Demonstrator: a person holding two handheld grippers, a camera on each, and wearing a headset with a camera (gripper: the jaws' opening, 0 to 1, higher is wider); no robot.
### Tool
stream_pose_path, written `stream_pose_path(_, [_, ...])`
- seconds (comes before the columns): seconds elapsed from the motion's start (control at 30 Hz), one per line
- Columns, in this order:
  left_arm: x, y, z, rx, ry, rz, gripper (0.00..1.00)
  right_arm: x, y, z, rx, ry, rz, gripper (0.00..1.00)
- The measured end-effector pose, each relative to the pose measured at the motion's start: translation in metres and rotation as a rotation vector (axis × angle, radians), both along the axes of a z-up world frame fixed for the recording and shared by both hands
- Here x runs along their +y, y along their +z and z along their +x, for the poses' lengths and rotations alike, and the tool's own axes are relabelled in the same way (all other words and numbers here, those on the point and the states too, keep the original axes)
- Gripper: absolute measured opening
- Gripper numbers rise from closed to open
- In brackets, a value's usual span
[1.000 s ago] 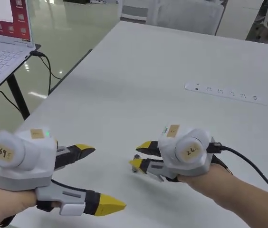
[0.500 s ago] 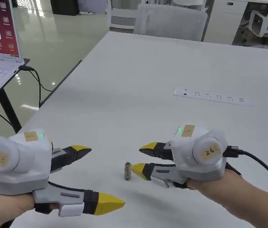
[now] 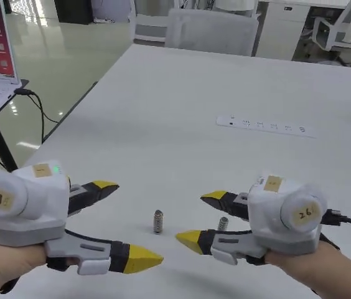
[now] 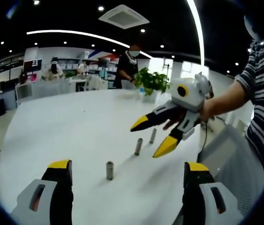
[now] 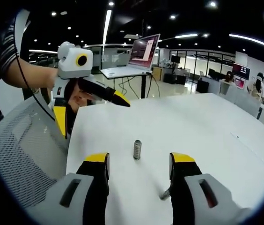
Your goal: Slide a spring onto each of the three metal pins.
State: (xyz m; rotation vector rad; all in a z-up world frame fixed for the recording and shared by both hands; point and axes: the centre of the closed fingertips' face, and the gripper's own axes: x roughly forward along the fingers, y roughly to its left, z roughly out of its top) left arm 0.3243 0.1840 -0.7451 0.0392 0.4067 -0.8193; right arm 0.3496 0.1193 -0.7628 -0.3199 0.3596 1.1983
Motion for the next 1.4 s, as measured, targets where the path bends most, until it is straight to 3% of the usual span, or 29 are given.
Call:
stream_pose_path(0.13, [-0.001,-0.002,-0.002,0.001,-0.007,0.016,0.97,-0.016,0.008,0.0,-0.005,-0.037,0.041,0.61])
stream_pose_path(0.27, [-0.002,-0.001,-0.002,-0.002,-0.008,0.014,0.98,-0.036,0.01,-0.007,-0.03,-0.044,0.029,0.68])
stream_pose_path(0.47, [-0.007,-0.001,-0.003,-0.01,-0.018,0.022,0.98,-0.067,0.009,-0.006,-0.016,-0.126,0.064,0.78])
stream_pose_path(0.7, [-0.013,0.002,-0.006,-0.023,-0.032,0.025,0.98,-0.099,0.007,-0.01,0.023,-0.223,0.14,0.99])
stream_pose_path(0.77, [-0.011,-0.001,-0.007,-0.019,-0.026,0.035,0.98,-0.108,0.003,-0.012,0.025,-0.239,0.131,0.99])
stream_pose_path(1.0, [-0.009,-0.001,-0.012,-0.012,-0.004,0.01,0.98,-0.137,-0.004,-0.013,0.031,-0.312,0.12,0.99])
stream_pose_path(1.23, [0.001,-0.001,-0.013,-0.017,0.032,0.001,0.98,-0.149,-0.002,-0.013,0.032,-0.351,0.132,0.99])
stream_pose_path(1.4, [0.006,0.001,-0.011,-0.021,0.035,0.017,0.98,-0.15,-0.003,-0.013,0.019,-0.349,0.115,0.99])
